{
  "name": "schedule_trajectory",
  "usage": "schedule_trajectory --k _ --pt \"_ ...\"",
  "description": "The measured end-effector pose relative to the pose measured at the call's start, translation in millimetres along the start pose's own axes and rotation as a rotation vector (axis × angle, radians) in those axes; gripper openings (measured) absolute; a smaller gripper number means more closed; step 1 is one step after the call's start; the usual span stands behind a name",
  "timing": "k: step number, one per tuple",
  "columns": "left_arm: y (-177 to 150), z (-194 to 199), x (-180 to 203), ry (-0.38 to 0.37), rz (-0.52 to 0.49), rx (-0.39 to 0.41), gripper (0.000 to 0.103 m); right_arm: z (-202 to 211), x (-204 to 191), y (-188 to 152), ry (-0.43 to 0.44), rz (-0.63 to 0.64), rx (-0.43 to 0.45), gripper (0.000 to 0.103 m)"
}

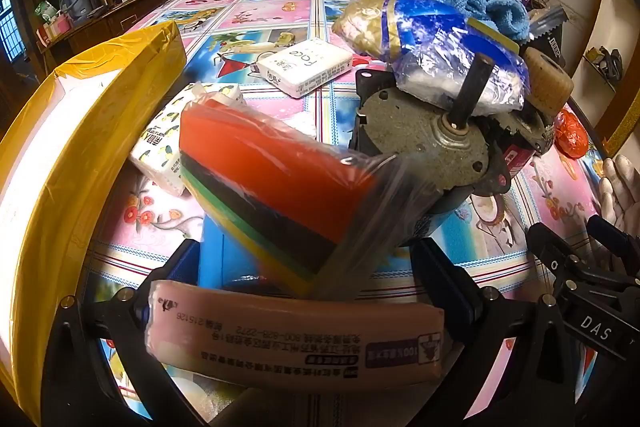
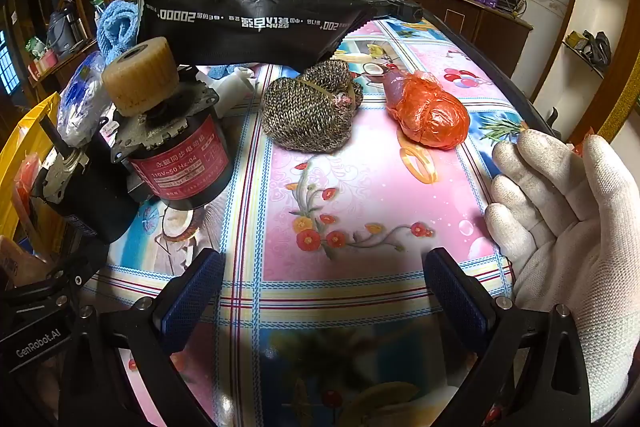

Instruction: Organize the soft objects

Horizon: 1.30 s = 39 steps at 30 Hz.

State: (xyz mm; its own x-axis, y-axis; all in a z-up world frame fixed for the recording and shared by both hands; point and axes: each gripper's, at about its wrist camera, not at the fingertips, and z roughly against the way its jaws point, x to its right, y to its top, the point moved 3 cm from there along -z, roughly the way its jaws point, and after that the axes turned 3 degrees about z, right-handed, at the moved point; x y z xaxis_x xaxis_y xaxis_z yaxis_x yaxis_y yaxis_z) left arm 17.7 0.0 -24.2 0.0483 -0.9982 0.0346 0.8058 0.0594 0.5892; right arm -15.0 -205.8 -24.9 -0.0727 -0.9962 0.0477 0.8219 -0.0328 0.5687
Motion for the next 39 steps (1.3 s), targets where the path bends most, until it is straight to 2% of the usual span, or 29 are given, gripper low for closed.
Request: schedule_trajectory --k 31,39 --pt "-0.2 0.1 0.2 0.001 0.003 -0.002 0.103 -0.2 -0.3 -0.1 0.0 0.0 -0.001 0.102" --pt "-18.9 13.1 0.4 0.036 0.036 -0.006 0.103 -0.3 -0.1 0.2 0.0 0.0 -0.001 0.102"
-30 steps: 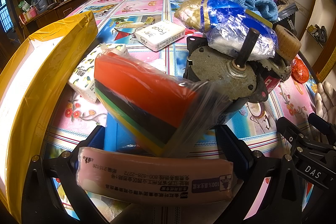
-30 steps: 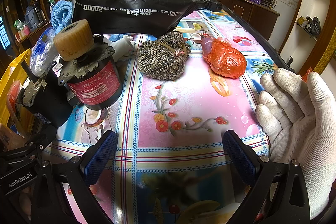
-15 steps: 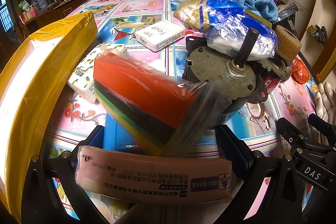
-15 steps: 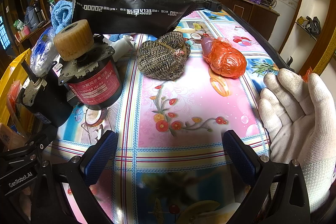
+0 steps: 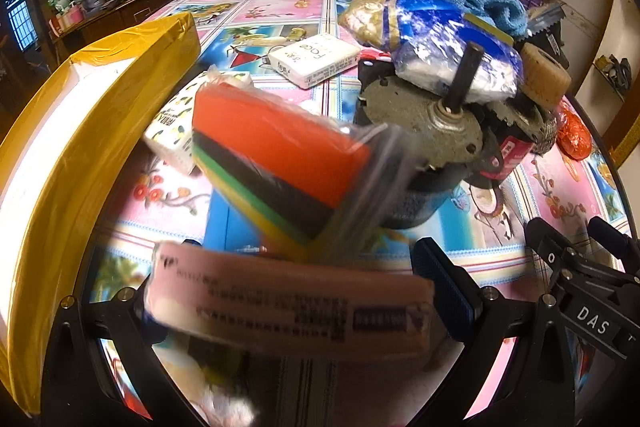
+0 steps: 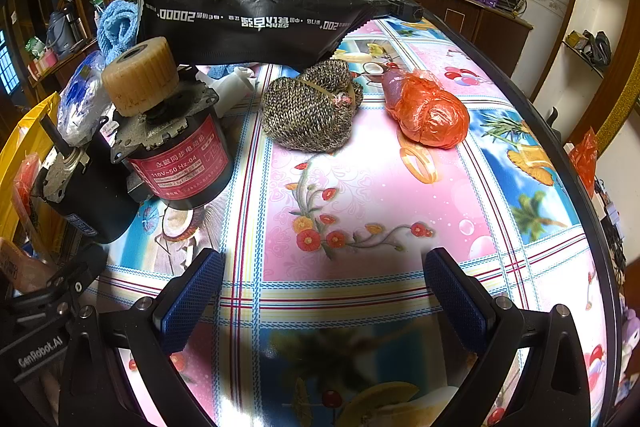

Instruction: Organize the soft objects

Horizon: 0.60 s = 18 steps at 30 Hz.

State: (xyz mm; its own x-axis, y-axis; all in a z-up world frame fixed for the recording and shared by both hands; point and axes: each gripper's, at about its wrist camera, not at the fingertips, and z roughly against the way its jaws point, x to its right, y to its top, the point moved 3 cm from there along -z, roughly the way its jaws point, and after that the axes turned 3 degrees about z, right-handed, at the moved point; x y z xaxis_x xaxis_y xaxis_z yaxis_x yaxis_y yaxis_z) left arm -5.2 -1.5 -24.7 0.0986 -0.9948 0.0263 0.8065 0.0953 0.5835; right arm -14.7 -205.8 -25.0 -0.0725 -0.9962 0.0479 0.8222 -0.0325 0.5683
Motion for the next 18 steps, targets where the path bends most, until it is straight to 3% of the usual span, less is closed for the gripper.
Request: schedule_trajectory --k 7,15,18 --pt "-14.1 15.1 0.6 -0.108 -0.142 -0.092 0.103 1.2 -1.9 -2.3 -0.013 -0.02 -0.002 0.102" --pt "-26.7 27.0 -11.6 -0.052 -0.102 -0.054 0.103 3.2 0.4 -1.0 0.008 -0.007 -0.059 0.102" --pt "-27.1 25.9 -12.6 -0.08 -0.093 -0.058 0.103 4.2 -2.1 -1.2 0.0 -0.008 -0.053 0.102"
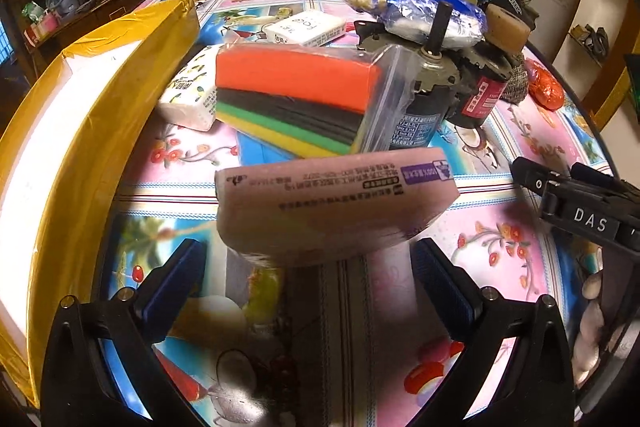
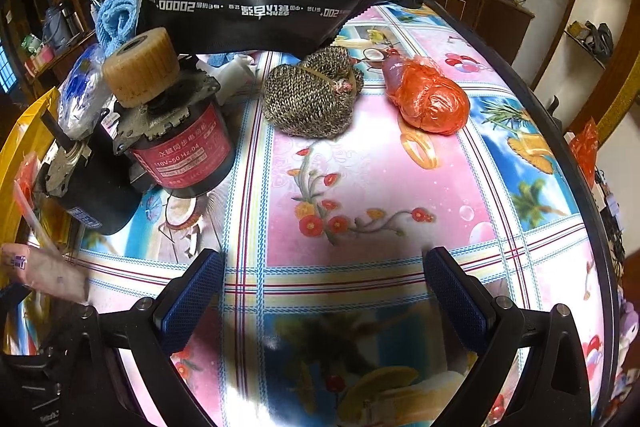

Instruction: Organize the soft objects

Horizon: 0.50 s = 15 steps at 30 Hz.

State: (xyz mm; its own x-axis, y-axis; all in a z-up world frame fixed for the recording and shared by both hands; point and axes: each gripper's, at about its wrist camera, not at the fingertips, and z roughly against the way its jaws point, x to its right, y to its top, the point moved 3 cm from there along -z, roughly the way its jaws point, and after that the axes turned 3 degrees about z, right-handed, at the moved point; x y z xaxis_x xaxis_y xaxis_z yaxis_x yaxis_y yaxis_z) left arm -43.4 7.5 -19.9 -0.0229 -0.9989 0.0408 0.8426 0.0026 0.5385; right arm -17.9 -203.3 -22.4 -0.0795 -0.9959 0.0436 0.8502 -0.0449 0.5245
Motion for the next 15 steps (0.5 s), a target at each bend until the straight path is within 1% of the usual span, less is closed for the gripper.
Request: schedule_trajectory --k 1,2,3,5,9,12,15 --pt "-0.6 1.8 -1.0 -0.017 0.001 0.004 0.103 0.3 -0.9 -1.0 0.001 0.002 0.002 0.102" --pt "-1.3 6.3 -3.0 -0.054 0.01 0.013 0.1 1.5 -1.4 -2.0 0.005 0.005 0.005 0.102" --pt "-1.4 12.9 -6.3 -0.092 0.018 0.029 0.094 2.7 -2.4 -3.8 0.008 0.009 0.007 0.102" --pt "-0.9 26.2 -11.6 -0.127 0.024 0.05 0.093 5.1 -3.9 -6.9 0.017 0.021 0.011 0.102" --pt "-3.4 55.7 -22.9 -0.132 0.029 0.129 0.093 11.1 -3.3 -11.4 0.045 0.017 0.023 0.102" --pt "-1.4 60.5 -25.3 -0.162 0.042 0.137 0.093 16.8 4.0 -13.7 0.095 -0.019 0.044 0.102" --pt "0.0 54.0 -22.5 -0.151 0.03 0.127 0.093 23.9 15.1 -17.6 0.172 -0.07 0.07 0.102"
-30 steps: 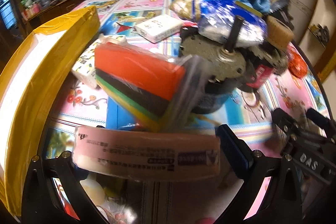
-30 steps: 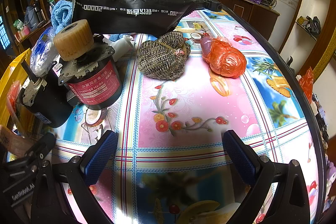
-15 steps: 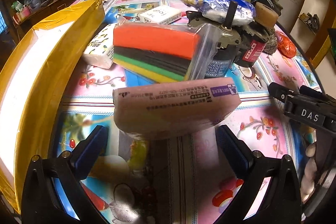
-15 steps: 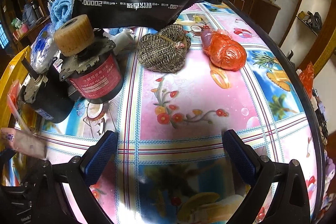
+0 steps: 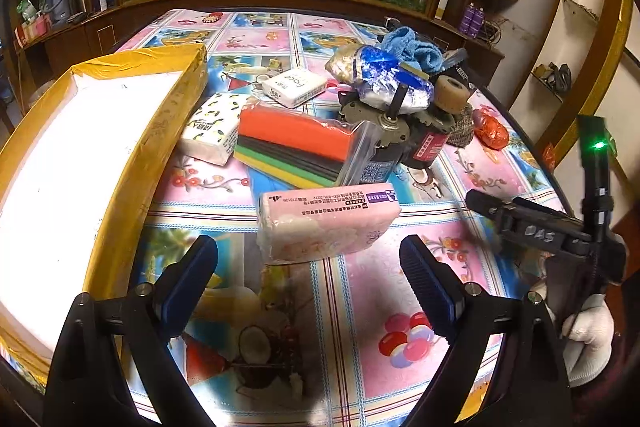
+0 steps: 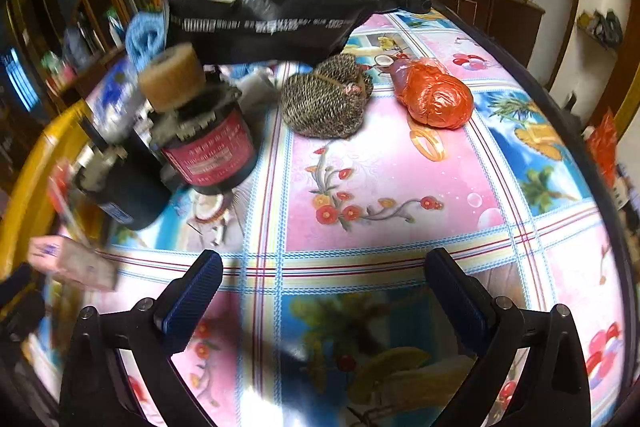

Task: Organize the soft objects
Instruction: 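Grasp the pink tissue pack with the left tool while the right tool grasps the red plastic bag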

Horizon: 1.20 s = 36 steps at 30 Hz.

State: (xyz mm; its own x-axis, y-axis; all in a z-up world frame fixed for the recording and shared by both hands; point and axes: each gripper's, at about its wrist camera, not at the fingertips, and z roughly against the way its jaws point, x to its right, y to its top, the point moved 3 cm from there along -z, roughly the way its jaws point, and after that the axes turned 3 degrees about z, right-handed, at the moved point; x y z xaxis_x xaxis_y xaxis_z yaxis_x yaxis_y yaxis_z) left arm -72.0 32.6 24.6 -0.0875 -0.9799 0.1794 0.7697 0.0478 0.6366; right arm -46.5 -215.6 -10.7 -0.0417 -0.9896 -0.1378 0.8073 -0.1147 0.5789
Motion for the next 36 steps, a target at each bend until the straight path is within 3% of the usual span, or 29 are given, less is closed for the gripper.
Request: schedule_trajectory --k 2,4,10,11,15,17,21,24,28,32,36 --pt "1.2 -2.1 -0.8 -0.016 0.0 -0.005 0.093 13.3 7.8 -3.2 0.114 -0.045 0.033 0.094" --pt "3.9 -1.0 -4.6 -0.019 0.003 0.008 0.093 29.2 15.8 -7.3 0.171 -0.06 0.062 0.087" --pt "29.2 -16.3 -2.0 -0.069 -0.058 0.028 0.093 88.9 67.9 -7.6 0.11 -0.078 0.176 0.089" --pt "28.9 -23.1 1.7 -0.119 -0.07 -0.011 0.093 93.2 79.9 -7.1 0.074 -0.083 0.176 0.089" --pt "9.3 -20.0 25.8 -0.435 -0.127 -0.187 0.093 93.9 102.2 -12.0 0.012 -0.099 0.146 0.089" --pt "0.0 -2.2 35.4 -0.521 -0.193 -0.195 0.093 93.3 105.9 -15.0 0.013 -0.106 0.129 0.089" --pt "-1.4 18.7 34.6 -0.383 -0.309 -0.105 0.093 88.0 100.4 -2.6 0.001 -0.06 0.103 0.089" --pt "3.9 7.7 25.6 -0.3 -0.293 -0.093 0.093 67.4 83.1 25.0 -0.005 -0.012 0.075 0.089" --pt "6.5 -10.3 32.0 -0.321 -0.231 -0.116 0.093 44.7 82.1 62.9 0.037 -0.064 0.067 0.089" --pt "0.1 -17.5 66.0 -0.359 -0.267 -0.137 0.093 20.3 82.2 88.5 0.04 -0.061 0.043 0.088" --pt "-8.9 -38.2 93.1 -0.278 -0.335 -0.171 0.093 -12.2 76.6 101.2 -0.01 -0.014 -0.012 0.083"
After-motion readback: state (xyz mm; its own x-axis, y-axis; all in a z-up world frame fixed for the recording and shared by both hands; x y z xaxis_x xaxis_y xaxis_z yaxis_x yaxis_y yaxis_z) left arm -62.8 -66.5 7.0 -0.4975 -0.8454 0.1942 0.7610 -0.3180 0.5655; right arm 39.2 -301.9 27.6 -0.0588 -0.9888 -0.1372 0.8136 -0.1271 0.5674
